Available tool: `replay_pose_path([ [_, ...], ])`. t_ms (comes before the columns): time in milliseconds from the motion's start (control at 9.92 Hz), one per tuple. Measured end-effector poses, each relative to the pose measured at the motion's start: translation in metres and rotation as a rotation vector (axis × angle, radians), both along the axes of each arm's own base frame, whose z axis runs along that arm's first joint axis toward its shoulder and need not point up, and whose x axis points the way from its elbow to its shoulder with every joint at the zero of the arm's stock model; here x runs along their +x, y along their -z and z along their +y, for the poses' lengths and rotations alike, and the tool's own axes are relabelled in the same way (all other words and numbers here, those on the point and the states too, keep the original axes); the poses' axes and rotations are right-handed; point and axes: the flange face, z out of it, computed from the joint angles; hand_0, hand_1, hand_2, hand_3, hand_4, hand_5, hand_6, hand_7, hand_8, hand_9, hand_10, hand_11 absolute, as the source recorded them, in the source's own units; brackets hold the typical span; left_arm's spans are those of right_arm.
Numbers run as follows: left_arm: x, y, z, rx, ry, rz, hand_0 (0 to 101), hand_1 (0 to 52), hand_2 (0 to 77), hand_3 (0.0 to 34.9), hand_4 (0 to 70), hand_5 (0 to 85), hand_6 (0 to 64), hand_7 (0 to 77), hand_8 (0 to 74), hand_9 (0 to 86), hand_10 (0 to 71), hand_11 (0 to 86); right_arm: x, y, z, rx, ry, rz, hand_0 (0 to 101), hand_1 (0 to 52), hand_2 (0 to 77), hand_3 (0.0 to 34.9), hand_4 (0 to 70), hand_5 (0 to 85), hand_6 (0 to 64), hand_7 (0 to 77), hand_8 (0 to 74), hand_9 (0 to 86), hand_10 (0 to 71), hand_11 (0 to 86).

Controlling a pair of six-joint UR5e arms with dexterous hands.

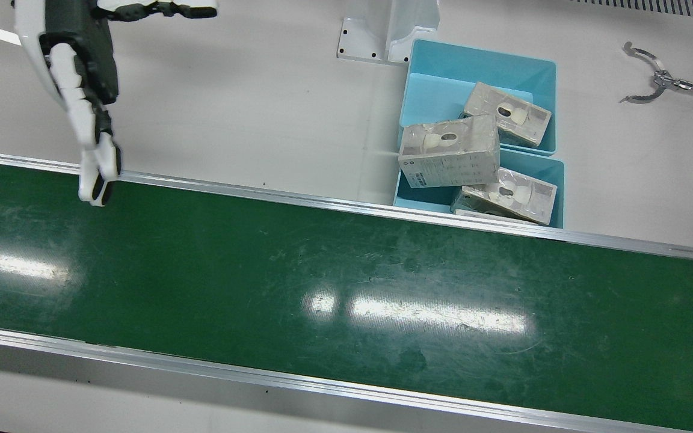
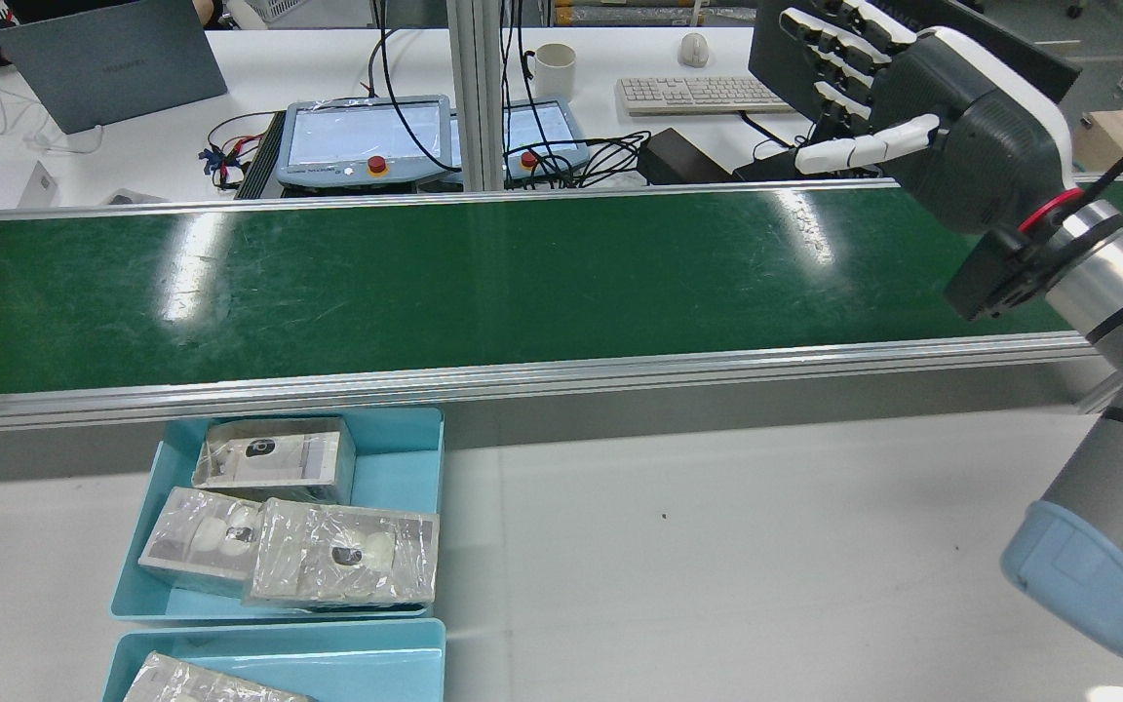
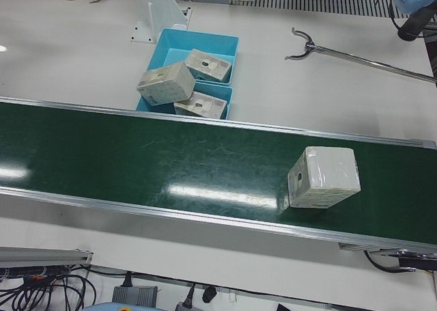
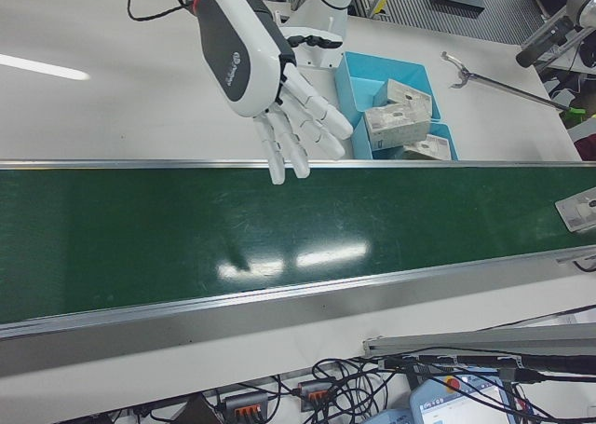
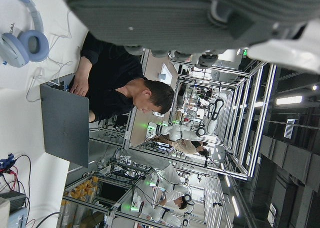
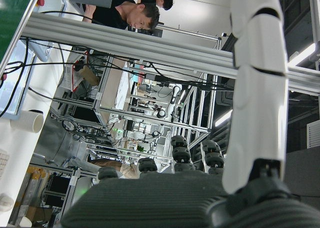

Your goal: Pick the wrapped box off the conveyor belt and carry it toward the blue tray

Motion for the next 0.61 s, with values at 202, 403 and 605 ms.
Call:
replay_pose_path([
  [202,0.000,0.000,0.000,0.000,0.000,0.000,0,0.0,0.5,0.0,0.0,1.1,0.0,0.0,0.0,0.0,0.0,0.0,0.014,-0.016,-0.004,-0.034,-0.020,0.016,48,15.3,12.0,16.5,4.9,6.5,1.1,4.4,2.7,1.1,0.0,1.1],
  [403,0.000,0.000,0.000,0.000,0.000,0.000,0,0.0,1.1,0.0,0.0,1.1,0.0,0.0,0.0,0.0,0.0,0.0,0.024,-0.023,-0.008,-0.051,-0.036,0.024,48,13.6,11.4,14.5,3.8,8.2,0.0,1.6,3.3,1.1,0.0,1.1],
  [605,0.000,0.000,0.000,0.000,0.000,0.000,0,0.0,1.1,0.0,0.0,1.1,0.0,0.5,0.0,0.0,0.0,0.0,0.033,-0.027,-0.013,-0.061,-0.053,0.030,49,16.4,10.4,16.5,3.8,8.7,0.0,1.6,3.3,1.1,0.0,1.1],
])
